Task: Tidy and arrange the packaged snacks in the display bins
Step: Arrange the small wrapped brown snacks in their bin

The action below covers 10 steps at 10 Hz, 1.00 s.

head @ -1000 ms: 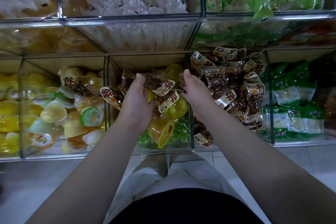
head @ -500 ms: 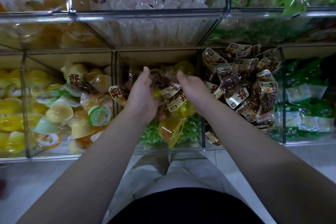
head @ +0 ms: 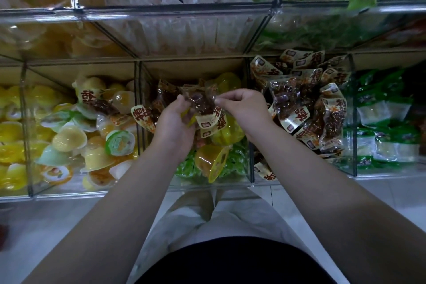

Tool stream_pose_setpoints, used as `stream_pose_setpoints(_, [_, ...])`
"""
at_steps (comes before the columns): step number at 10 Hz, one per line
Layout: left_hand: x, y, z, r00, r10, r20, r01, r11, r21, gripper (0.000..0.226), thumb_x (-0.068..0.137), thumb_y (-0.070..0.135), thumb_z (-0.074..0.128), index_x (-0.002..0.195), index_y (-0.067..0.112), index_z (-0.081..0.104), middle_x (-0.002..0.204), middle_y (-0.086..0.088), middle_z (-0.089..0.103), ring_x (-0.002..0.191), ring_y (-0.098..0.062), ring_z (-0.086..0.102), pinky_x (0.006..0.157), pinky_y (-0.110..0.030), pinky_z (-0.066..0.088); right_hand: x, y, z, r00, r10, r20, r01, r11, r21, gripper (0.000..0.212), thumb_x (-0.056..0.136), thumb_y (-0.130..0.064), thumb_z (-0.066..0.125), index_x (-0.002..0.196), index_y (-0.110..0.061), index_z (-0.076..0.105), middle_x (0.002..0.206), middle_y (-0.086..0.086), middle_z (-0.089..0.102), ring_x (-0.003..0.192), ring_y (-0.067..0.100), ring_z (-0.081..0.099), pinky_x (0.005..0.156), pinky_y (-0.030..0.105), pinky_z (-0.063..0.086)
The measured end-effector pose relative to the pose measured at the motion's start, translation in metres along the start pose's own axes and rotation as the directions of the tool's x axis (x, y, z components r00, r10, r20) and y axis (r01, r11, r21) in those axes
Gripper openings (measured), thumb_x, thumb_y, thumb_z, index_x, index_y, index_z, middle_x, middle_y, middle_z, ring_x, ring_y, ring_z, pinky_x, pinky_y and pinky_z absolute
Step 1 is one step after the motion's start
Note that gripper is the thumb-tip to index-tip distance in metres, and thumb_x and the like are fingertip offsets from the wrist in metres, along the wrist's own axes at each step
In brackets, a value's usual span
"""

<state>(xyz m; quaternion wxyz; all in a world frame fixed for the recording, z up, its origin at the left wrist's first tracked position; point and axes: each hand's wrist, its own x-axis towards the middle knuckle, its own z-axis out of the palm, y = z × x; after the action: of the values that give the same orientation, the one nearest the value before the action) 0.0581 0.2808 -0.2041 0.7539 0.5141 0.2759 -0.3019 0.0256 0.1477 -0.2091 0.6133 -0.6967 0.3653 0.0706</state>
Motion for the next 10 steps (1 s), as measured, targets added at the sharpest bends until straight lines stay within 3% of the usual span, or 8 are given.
stream_pose_setpoints(2, [-0.007,-0.001,0.003,0.999,-0.038,0.007,0.039,0.999,-0.035,0.041,0.104,0.034,0.035,0.120,0.007,0.061,0.123,-0.015,0.063,0.113,-0.029,0.060,0.075,-0.037,0.052,-0.007,0.005,-0.010,0.993,0.066,0.096,-0.082,0.982,0.172,0.047,0.084,0.001,0.069,0.126,-0.012,0.053,0.106,0.000,0.068,0.104,0.019,0.066,0.097,0.041,0.052])
stream_pose_setpoints(3, [-0.013,-0.004,0.013,0.999,0.007,0.039,-0.009,0.999,0.054,0.046,0.105,0.036,0.030,0.130,0.008,0.057,0.121,-0.012,0.063,0.108,-0.028,0.062,0.071,-0.037,0.054,-0.014,0.007,-0.024,0.986,0.066,0.151,-0.102,0.964,0.244,0.057,0.087,0.010,0.058,0.140,-0.007,0.043,0.102,-0.003,0.070,0.103,0.016,0.068,0.095,0.039,0.054])
stream_pose_setpoints(5, [-0.030,-0.020,0.039,0.990,0.036,0.140,-0.064,0.978,0.201,0.046,0.105,0.034,0.029,0.131,0.008,0.056,0.108,-0.005,0.067,0.099,-0.018,0.062,0.083,-0.034,0.050,-0.028,0.013,-0.057,0.997,0.065,0.037,-0.073,0.944,0.322,0.061,0.086,0.013,0.057,0.141,-0.011,0.044,0.127,0.003,0.059,0.113,0.017,0.059,0.099,0.037,0.049])
stream_pose_setpoints(6, [-0.038,-0.031,0.054,0.972,0.043,0.231,-0.119,0.937,0.327,0.041,0.105,0.025,0.030,0.138,0.005,0.046,0.101,0.007,0.058,0.084,0.002,0.061,0.074,-0.019,0.048,-0.030,0.018,-0.073,0.998,0.059,0.029,-0.066,0.932,0.357,0.057,0.086,0.013,0.057,0.136,-0.013,0.050,0.121,0.006,0.065,0.111,0.023,0.063,0.101,0.046,0.049])
stream_pose_setpoints(7, [-0.042,-0.044,0.070,0.960,-0.003,0.281,-0.087,0.947,0.308,0.047,0.100,0.037,0.038,0.136,0.008,0.048,0.121,-0.001,0.057,0.097,-0.008,0.056,0.088,-0.030,0.045,-0.036,0.022,-0.090,0.998,0.052,-0.020,-0.044,0.951,0.307,0.047,0.086,0.009,0.054,0.113,-0.028,0.062,0.112,0.007,0.068,0.105,0.028,0.066,0.094,0.051,0.053])
stream_pose_setpoints(8, [-0.047,-0.052,0.081,0.939,-0.058,0.339,-0.070,0.933,0.354,0.040,0.097,0.039,0.042,0.128,0.017,0.055,0.130,0.004,0.052,0.112,-0.012,0.051,0.098,-0.035,0.041,-0.038,0.028,-0.106,0.995,0.069,-0.077,-0.043,0.952,0.302,0.041,0.087,0.003,0.054,0.103,-0.034,0.062,0.106,0.004,0.069,0.102,0.027,0.067,0.089,0.050,0.055])
stream_pose_setpoints(9, [-0.048,-0.059,0.093,0.914,-0.124,0.386,-0.046,0.914,0.402,0.029,0.103,0.038,0.030,0.108,0.033,0.058,0.131,0.010,0.053,0.123,-0.010,0.041,0.108,-0.036,0.028,-0.041,0.036,-0.119,0.990,0.058,-0.131,-0.017,0.954,0.300,0.035,0.089,-0.003,0.058,0.107,-0.033,0.062,0.109,-0.004,0.067,0.104,0.016,0.062,0.081,0.034,0.052])
stream_pose_setpoints(10, [-0.048,-0.067,0.106,0.901,-0.147,0.408,-0.043,0.906,0.421,0.026,0.104,0.033,0.031,0.098,0.034,0.057,0.104,0.019,0.056,0.115,-0.006,0.040,0.111,-0.036,0.021,-0.042,0.044,-0.127,0.981,0.045,-0.190,0.011,0.959,0.283,0.036,0.089,-0.012,0.065,0.115,-0.035,0.058,0.111,-0.013,0.059,0.104,0.007,0.054,0.087,0.031,0.046])
